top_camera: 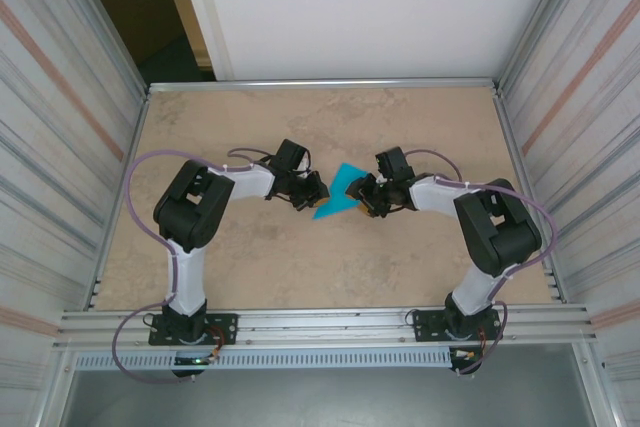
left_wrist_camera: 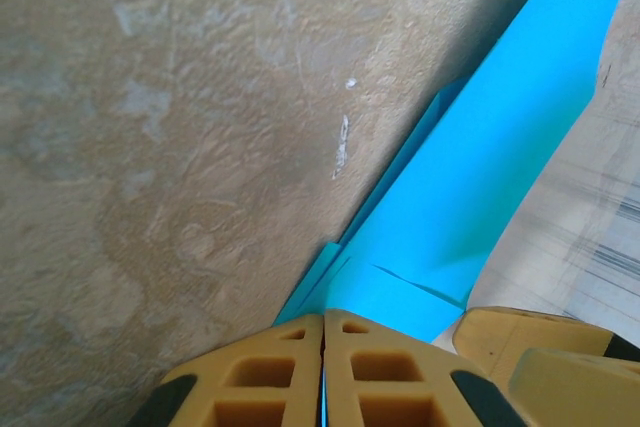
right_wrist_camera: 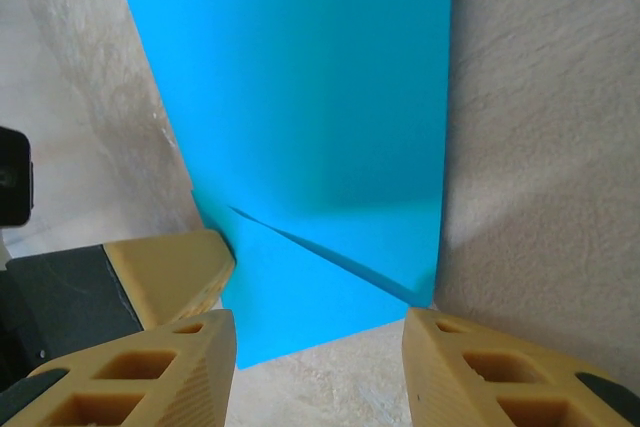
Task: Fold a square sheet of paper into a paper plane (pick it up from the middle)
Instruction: Fold the wing for the fifth time at the center of the table.
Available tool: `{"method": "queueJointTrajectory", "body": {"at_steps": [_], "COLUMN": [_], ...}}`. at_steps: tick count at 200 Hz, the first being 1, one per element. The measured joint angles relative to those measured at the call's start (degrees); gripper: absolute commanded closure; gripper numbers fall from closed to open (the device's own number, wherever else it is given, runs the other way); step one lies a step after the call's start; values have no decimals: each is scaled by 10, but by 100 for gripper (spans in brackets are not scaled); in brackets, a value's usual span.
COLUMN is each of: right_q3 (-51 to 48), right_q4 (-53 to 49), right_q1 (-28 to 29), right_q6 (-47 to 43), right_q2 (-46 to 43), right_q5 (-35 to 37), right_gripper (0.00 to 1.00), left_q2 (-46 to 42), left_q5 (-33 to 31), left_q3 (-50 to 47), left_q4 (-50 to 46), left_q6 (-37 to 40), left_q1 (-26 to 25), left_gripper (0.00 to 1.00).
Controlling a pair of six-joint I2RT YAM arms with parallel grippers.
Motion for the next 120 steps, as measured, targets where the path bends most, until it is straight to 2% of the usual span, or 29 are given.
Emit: {"method": "queueJointTrajectory", "body": {"at_steps": [120], "right_q3": [3], "right_q4": [-5], "right_q1": [2], "right_q6": [10], "right_q2": [4], "right_q5": [29], "right_gripper": [55], "left_q2": [0], "left_q5": [2], "left_q3": [-1], "left_q4": [2], "left_q6": [-2], "left_q1": [0], "left_gripper": [91]}}
